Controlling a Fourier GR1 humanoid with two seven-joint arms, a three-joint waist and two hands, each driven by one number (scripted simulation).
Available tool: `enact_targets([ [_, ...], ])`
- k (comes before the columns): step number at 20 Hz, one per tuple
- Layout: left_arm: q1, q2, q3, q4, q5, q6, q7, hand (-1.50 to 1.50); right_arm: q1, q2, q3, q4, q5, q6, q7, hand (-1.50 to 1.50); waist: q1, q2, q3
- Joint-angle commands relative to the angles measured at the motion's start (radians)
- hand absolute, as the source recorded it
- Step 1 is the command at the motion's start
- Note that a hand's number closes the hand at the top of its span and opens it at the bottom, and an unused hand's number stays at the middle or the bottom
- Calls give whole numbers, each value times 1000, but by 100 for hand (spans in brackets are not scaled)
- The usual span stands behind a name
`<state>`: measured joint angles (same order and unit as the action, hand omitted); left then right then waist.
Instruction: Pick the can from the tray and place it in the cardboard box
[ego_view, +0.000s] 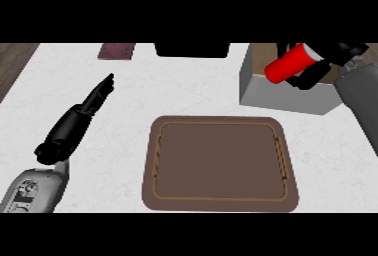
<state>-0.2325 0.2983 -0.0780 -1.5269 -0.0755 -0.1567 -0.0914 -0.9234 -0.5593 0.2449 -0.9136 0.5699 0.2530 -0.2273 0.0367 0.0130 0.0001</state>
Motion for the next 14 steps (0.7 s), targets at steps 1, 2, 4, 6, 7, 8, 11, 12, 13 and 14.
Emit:
enact_targets([
  [1, 10, 17, 15, -6, 19, -33, -14, 0, -72, -32, 18, 226, 55, 51, -132, 150, 17, 5, 0],
  [2, -34, -3, 10, 9, -5, -1, 10, 0, -56, -23, 51, 239, 80, 55, -171, 150, 8, 5, 1],
  [4, -38, 0, 7, -5, -10, -3, 20, 0, -88, -18, 90, 301, 147, 48, -142, 150, 16, 5, 0],
  [6, -29, 20, 28, 3, 14, -32, -1, 0, -138, -68, 67, 382, 131, 124, -207, 150, 26, 9, 0],
  [7, -29, -12, -4, -14, -8, -9, 21, 0, -113, -43, 84, 413, 150, 89, -243, -150, 27, 10, 1],
  [8, -32, 1, 11, 7, 0, -21, 7, 0, -140, -23, 108, 408, 155, 149, -271, -150, 19, 7, 0],
  [11, -12, 7, 27, 13, 4, -26, -16, 0, -164, -40, 85, 489, 148, 143, -442, -150, 22, 8, 1],
  [12, -54, 21, 47, 11, 36, -50, 28, 0, -162, -62, 75, 506, 138, 151, -505, -150, 25, 12, 2],
  [13, -55, -23, -5, 9, -6, -22, 23, 0, -149, -24, 67, 509, 131, 119, -532, -150, 14, 8, 2],
  [14, -50, -1, 24, -13, 12, -29, 42, 0, -152, -7, 14, 496, 79, 107, -533, -150, 8, 2, 2],
])
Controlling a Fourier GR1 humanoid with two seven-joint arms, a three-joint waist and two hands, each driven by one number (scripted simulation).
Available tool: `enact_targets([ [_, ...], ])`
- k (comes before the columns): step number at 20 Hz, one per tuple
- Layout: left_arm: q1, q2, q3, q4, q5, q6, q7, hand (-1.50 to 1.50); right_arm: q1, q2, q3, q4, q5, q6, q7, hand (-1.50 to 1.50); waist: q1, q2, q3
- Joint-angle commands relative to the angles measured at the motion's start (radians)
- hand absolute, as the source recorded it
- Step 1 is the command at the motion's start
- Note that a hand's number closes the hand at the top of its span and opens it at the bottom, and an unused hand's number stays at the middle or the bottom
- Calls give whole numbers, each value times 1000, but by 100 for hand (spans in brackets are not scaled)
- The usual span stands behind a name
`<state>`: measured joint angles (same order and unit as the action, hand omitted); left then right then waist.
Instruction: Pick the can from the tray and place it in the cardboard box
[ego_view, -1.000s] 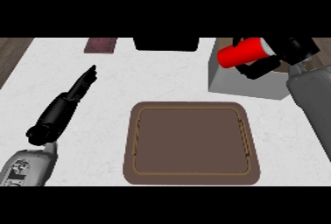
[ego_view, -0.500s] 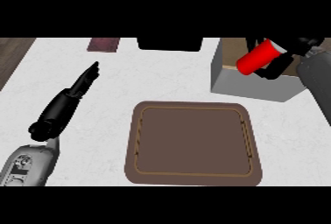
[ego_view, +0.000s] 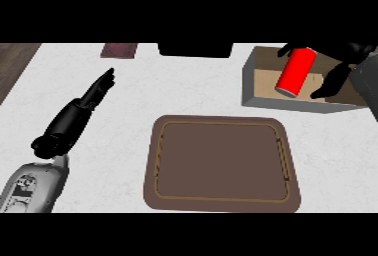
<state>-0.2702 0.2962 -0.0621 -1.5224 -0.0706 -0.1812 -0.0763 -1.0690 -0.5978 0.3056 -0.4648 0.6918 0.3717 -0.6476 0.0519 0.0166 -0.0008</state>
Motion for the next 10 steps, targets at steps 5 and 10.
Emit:
enact_targets([
  [5, 3, -1, 7, 11, -1, 2, 14, 0, -58, 101, -346, 129, -377, 166, -75, -150, -13, -5, 4],
  [10, -50, -26, -4, 21, -12, 18, 35, 0, -116, 68, -512, 283, -543, 266, 105, -150, -13, 8, 3],
])
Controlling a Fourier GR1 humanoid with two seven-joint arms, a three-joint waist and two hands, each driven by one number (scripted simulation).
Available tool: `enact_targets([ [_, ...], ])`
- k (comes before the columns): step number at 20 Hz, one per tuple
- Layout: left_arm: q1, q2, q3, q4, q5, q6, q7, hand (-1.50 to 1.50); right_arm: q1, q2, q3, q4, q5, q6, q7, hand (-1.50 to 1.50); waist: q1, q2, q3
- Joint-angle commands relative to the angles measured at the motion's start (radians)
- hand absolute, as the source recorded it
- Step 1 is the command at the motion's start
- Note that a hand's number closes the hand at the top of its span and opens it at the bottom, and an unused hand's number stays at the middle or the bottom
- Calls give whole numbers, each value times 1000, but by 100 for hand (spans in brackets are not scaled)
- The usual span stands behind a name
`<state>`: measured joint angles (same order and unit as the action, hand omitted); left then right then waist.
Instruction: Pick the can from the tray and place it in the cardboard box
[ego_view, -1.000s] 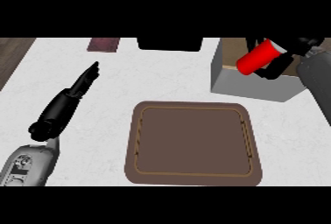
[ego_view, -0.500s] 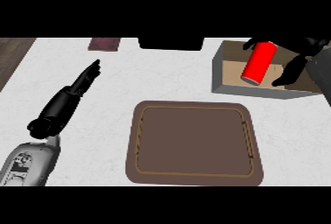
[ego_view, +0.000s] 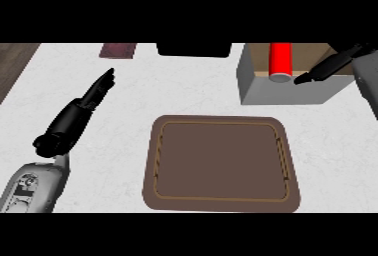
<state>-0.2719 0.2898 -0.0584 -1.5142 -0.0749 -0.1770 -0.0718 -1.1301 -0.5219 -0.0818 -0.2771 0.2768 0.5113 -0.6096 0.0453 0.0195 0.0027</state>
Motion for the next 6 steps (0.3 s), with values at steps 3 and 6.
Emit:
enact_targets([
  [3, 10, -4, -6, 10, -7, -7, -32, 0, -74, -44, -183, 160, -171, 88, 142, -150, 28, 12, -1],
  [6, -26, -13, -9, -27, 6, -11, 32, 0, -43, -108, -214, 170, -195, 93, 116, -150, 35, 15, 2],
])
